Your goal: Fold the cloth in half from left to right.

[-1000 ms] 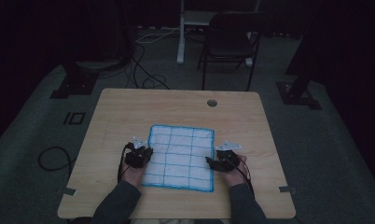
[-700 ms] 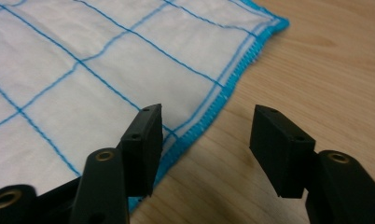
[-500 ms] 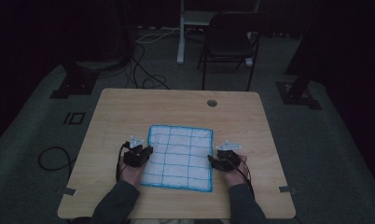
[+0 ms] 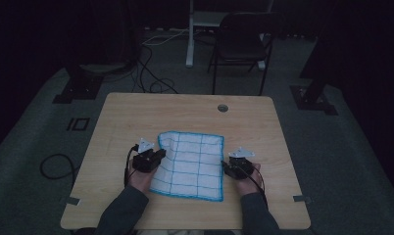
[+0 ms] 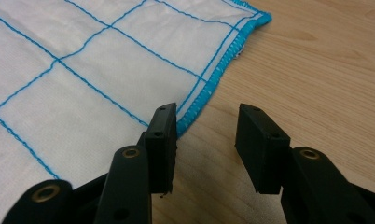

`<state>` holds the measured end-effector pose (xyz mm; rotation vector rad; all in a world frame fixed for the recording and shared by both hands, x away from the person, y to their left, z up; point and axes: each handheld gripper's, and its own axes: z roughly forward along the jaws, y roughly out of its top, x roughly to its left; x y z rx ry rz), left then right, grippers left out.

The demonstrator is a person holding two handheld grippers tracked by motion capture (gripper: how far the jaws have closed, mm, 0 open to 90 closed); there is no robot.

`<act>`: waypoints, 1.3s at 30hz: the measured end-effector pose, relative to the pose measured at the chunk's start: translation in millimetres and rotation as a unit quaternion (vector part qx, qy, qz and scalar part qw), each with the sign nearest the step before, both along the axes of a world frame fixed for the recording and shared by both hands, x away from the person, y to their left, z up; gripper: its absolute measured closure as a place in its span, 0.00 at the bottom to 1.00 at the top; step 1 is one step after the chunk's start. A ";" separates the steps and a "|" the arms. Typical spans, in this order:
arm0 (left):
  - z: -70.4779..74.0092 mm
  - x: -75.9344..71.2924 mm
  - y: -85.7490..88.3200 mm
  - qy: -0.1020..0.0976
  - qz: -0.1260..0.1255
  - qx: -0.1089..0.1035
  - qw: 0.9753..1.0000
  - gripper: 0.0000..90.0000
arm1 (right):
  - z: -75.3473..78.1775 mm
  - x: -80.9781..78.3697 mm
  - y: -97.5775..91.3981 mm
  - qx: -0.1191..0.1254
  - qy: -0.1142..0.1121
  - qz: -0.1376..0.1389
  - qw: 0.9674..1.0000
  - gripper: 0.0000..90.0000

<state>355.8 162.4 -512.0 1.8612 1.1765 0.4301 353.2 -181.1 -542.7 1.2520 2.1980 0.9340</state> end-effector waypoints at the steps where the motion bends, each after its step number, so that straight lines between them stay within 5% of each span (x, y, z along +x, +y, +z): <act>1: 1.2 0.0 -1.2 -0.001 -0.002 -0.001 1.000 0.94 | -0.3 0.0 0.1 -0.001 0.001 0.000 1.000 0.65; 39: 37.8 3.1 -42.6 -0.023 -0.085 -0.039 0.995 0.95 | -1.4 0.2 -4.1 0.011 0.006 -0.005 1.000 0.62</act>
